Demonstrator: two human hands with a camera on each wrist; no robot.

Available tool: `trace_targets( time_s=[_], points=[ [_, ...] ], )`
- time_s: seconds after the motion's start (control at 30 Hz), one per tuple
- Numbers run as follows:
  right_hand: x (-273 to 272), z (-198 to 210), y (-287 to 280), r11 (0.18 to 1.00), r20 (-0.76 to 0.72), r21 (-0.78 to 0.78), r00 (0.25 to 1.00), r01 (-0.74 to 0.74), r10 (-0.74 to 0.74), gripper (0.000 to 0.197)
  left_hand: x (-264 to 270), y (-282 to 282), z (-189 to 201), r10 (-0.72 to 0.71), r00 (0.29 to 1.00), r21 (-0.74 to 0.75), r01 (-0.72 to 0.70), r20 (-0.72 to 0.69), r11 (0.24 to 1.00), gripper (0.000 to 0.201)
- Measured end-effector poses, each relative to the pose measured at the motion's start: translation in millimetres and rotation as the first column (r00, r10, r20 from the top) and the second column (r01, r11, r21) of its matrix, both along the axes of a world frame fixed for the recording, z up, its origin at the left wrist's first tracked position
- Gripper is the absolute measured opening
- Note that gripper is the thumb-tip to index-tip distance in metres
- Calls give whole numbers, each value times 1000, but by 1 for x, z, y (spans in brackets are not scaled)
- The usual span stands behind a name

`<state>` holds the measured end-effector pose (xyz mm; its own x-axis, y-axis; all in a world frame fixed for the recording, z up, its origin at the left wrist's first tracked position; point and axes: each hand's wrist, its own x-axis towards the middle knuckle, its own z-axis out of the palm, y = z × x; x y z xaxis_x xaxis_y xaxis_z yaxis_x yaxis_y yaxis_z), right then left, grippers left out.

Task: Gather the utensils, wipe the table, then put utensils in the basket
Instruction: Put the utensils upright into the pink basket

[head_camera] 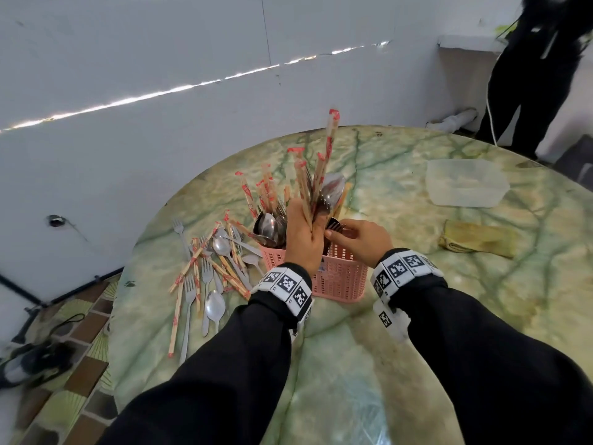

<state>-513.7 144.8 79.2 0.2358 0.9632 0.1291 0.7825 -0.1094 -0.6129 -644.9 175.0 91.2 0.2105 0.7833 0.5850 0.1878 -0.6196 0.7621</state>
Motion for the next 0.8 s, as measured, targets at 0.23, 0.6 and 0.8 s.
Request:
trace_targets(
  time_s=[0.23, 0.6, 0.8],
  points=[
    [0, 0, 0, 1000, -2, -12, 1000, 4, -4, 36, 9, 6, -5, 78, 993, -17, -77, 91, 997, 25],
    [-2, 1, -1, 999, 39, -46, 999, 20, -18, 39, 6, -13, -12, 44, 998, -9, -44, -51, 999, 37],
    [-3, 6, -3, 997, 3, -78, 1000, -12, 12, 38, 1, -8, -25, 31, 989, 68, -22, -143, 997, 34]
  ],
)
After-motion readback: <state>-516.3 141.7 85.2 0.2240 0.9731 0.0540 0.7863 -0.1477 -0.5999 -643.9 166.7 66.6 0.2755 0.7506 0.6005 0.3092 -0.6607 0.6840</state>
